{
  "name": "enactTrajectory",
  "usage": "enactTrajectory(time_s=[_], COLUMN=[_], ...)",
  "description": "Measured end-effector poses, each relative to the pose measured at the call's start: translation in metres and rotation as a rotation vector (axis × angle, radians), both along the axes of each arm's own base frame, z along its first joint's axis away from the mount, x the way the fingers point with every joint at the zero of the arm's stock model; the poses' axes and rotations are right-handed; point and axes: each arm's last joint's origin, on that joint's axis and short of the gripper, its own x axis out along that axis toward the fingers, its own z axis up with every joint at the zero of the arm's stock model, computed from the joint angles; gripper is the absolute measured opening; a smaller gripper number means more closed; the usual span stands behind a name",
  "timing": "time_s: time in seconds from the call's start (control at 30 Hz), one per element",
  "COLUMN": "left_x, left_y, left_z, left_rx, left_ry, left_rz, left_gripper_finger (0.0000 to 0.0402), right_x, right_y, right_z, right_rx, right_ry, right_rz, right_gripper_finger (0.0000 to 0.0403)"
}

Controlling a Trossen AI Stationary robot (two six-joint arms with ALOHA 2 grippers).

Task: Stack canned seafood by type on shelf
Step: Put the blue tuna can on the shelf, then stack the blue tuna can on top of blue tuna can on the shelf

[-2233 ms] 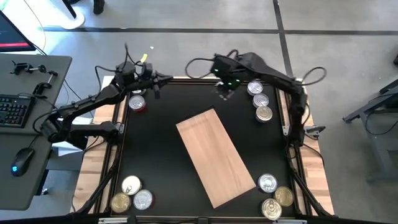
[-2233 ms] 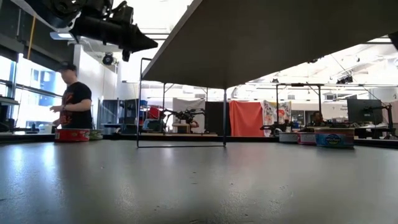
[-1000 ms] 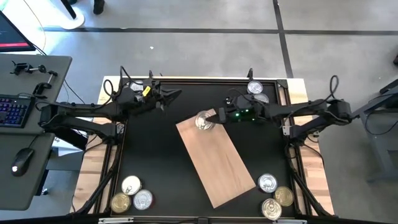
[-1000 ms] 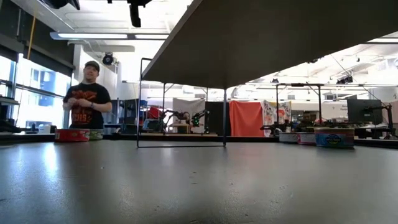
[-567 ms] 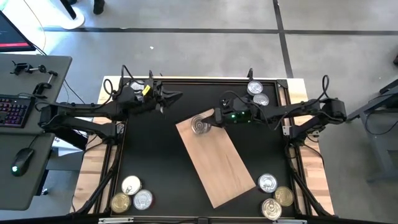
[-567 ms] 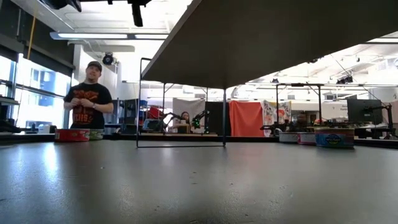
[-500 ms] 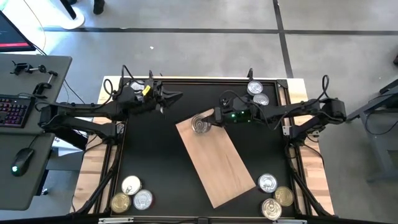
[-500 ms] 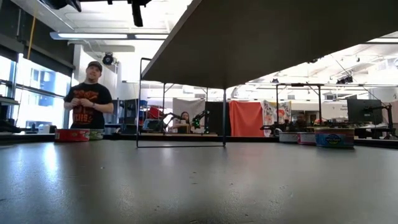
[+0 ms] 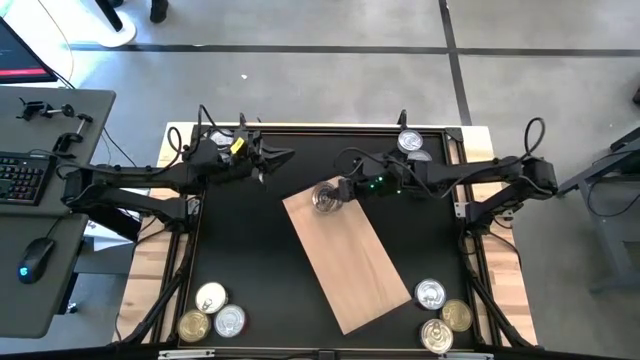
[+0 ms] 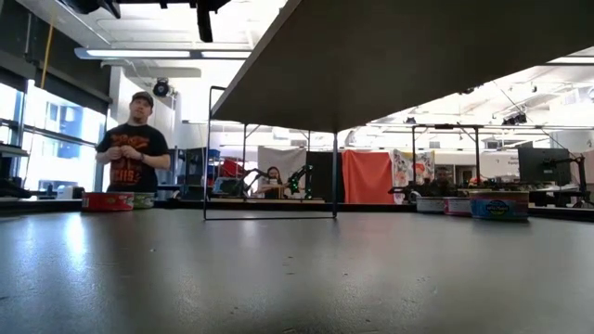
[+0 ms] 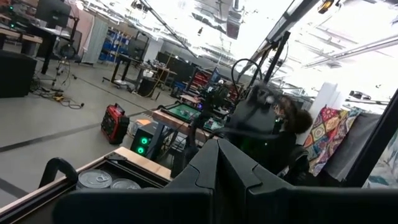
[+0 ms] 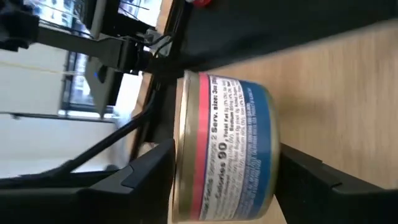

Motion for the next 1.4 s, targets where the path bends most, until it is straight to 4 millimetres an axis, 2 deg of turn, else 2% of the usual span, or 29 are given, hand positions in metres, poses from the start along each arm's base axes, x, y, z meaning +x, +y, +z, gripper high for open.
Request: enactTrajectory(time_s=[0.13, 0.33, 0.47, 0.63, 0.83, 1.1, 1.23, 1.4], left_x=[0.0, 0.0, 0.0, 0.0, 0.0, 0.0, -0.01, -0.039], left_y=[0.0, 0.0, 0.0, 0.0, 0.0, 0.0, -0.002, -0.006], left_z=[0.0, 0.0, 0.0, 0.0, 0.0, 0.0, 0.009, 0.032], left_rx=[-0.001, -0.001, -0.001, -0.001, -0.002, 0.0, 0.017, 0.041], left_ry=[0.0, 0.001, 0.001, 0.001, 0.004, 0.002, -0.041, -0.162], left_rz=[0.0, -0.001, -0.001, -0.001, -0.001, -0.009, -0.045, -0.057], left_gripper_finger=[0.0, 0.0, 0.0, 0.0, 0.0, 0.0, 0.0, 0.0], right_x=[0.003, 0.01, 0.011, 0.009, 0.008, 0.01, 0.008, 0.006], right_y=[-0.001, -0.001, -0.001, -0.001, 0.0, -0.001, 0.003, 0.014], right_z=[0.016, -0.003, -0.004, 0.004, 0.002, 0.022, 0.026, 0.028], right_rx=[-0.058, -0.043, -0.061, -0.074, -0.076, -0.133, -0.141, -0.209], right_ry=[0.027, 0.144, 0.139, 0.097, 0.116, 0.101, 0.131, 0.129], right_rz=[0.032, 0.06, 0.074, 0.096, 0.116, 0.143, 0.173, 0.251], right_gripper_finger=[0.0234, 0.0234, 0.0234, 0.0234, 0.0234, 0.0234, 0.0234, 0.0234])
